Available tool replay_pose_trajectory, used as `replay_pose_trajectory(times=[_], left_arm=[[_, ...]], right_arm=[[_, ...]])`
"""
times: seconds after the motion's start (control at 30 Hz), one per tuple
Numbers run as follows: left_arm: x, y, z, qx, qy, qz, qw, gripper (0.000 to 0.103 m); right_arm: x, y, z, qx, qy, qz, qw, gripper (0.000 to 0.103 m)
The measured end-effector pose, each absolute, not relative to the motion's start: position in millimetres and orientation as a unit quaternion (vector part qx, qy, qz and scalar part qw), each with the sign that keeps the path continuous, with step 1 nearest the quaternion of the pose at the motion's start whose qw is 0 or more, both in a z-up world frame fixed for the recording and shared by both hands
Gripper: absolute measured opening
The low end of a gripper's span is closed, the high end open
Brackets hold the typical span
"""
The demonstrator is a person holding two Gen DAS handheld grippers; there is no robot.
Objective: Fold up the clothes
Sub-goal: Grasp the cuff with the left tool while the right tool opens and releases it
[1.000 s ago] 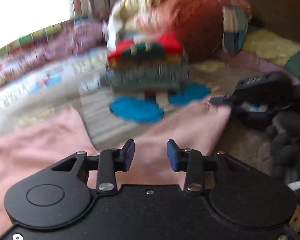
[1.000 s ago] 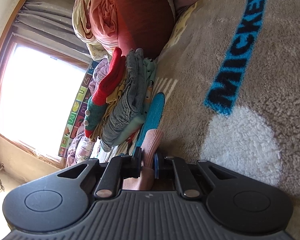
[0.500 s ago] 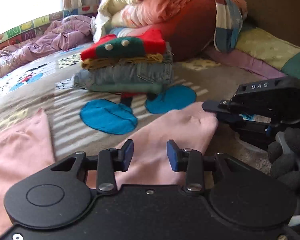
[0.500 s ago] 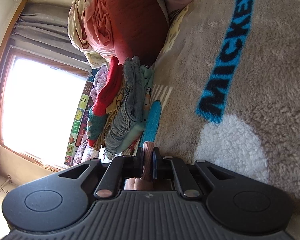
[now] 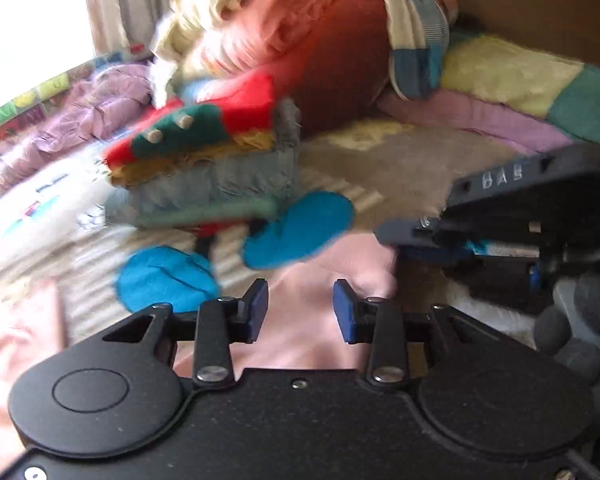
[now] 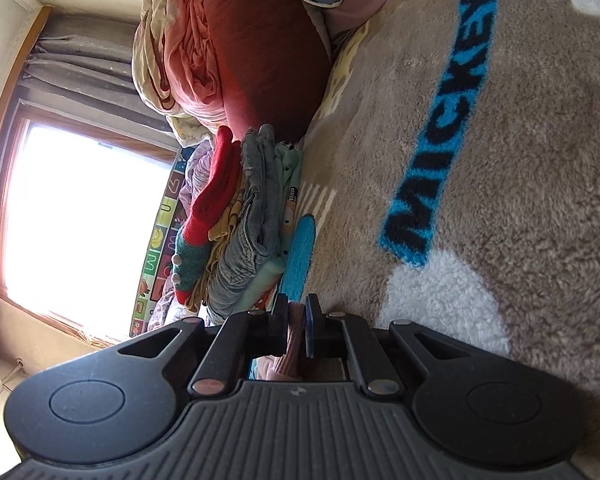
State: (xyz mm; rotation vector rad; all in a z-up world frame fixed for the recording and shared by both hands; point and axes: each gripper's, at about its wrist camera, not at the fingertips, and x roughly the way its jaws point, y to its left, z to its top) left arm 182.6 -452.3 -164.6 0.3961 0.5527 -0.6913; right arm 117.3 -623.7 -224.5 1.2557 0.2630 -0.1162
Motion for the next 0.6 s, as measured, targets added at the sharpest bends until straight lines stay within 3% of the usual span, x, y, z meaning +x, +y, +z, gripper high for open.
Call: replay_pose_trajectory(times=[0.2,0.27,0.4,0.6], left_arm=[[182,-449,-154,0.166,0.235,-0.335,0.897,0.034],[191,-459,-169,0.180,0.284,-0.354,0.873,0.034],[190,-454,-154,0.176,0.276,-0.353,0.876,0.037],[159,-449,-147,0.210,0.244,-0.364,0.874,0.061]], right_arm=[[113,-629,-225,0.591,0.116,-0.059,0.796,0.011],[112,-631,-226,0.593,0.113,-0.061,0.795,0.011],[109,-634,-227,0.600,0.109,-0.064,0.790,0.011],[104,-642,-225,0.601,0.100,-0.072,0.789,0.013]])
